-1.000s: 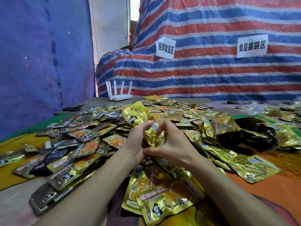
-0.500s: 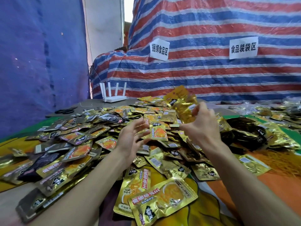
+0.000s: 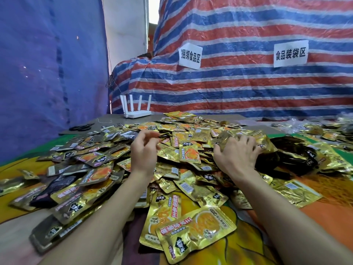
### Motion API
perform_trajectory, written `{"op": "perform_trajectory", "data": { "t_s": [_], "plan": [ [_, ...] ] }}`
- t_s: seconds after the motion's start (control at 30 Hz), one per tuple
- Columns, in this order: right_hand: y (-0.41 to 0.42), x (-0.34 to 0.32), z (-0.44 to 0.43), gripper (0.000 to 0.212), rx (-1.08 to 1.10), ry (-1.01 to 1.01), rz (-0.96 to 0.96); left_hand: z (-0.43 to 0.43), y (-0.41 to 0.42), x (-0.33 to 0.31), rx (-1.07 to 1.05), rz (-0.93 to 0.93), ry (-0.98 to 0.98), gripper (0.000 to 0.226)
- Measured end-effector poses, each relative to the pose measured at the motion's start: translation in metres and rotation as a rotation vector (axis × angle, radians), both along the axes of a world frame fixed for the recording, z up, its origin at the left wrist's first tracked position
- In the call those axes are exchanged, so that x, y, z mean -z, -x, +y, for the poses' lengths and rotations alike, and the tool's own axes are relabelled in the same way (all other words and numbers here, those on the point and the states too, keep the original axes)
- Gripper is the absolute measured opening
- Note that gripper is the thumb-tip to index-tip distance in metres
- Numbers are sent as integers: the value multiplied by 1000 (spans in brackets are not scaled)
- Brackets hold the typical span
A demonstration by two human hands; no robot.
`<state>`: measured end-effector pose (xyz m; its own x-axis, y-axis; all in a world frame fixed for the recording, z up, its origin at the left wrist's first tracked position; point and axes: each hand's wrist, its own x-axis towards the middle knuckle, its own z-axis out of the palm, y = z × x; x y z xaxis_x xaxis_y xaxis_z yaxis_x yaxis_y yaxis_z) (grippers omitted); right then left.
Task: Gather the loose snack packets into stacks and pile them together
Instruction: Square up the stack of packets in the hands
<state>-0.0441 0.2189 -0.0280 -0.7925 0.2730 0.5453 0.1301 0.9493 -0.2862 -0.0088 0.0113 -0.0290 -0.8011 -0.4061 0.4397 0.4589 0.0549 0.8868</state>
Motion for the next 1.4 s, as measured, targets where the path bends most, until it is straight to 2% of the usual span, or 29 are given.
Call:
{"op": "perform_trajectory", "data": {
  "t_s": [0.07, 0.13, 0.23, 0.33, 0.37, 0.43, 0.53, 0.63, 0.73, 0.8, 0.9, 1.0, 1.2, 1.33, 1.4],
  "plan": [
    [-5, -4, -4, 56, -127, 22, 78, 0, -1, 2, -111, 48, 234, 21],
    [-11, -7, -9, 64, -370, 66, 93, -1, -1, 1, -183, 32, 494, 24],
    [-16, -5, -25, 85, -644, 43, -122, -5, -2, -3, -152, -194, 903, 43],
    [-8, 5, -38, 94, -624, -51, -395, -8, -5, -5, 92, -587, 1197, 89],
    [-5, 10, -41, 91, -594, -86, -451, -9, -5, -4, 146, -694, 1287, 96],
    [0, 17, -48, 83, -545, -148, -491, -10, -2, 1, 178, -796, 1387, 95],
    [1, 21, -54, 73, -487, -210, -467, -6, 1, 3, 128, -755, 1358, 79],
    [1, 17, -57, 63, -424, -188, -440, -6, 3, 4, 42, -664, 1306, 63],
    [-2, 14, -60, 34, -381, -177, -360, -9, 5, 7, -71, -579, 1325, 45],
    [-5, 16, -59, 25, -393, -148, -293, -9, 5, 10, -94, -556, 1341, 39],
    [-7, 16, -55, 21, -421, -80, -161, -6, 6, 12, -113, -496, 1323, 31],
    [-12, 13, -48, 24, -442, 37, -47, -4, 6, 13, -148, -359, 1229, 23],
    [-14, 5, -38, 11, -600, 328, 226, -3, 5, 11, -213, -172, 1110, 19],
    [-16, -1, -32, 21, -746, 560, 314, -3, 5, 10, -201, -46, 1014, 36],
    [-17, -2, -29, 16, -799, 651, 336, -3, 5, 9, -168, -19, 959, 43]
  ]
}}
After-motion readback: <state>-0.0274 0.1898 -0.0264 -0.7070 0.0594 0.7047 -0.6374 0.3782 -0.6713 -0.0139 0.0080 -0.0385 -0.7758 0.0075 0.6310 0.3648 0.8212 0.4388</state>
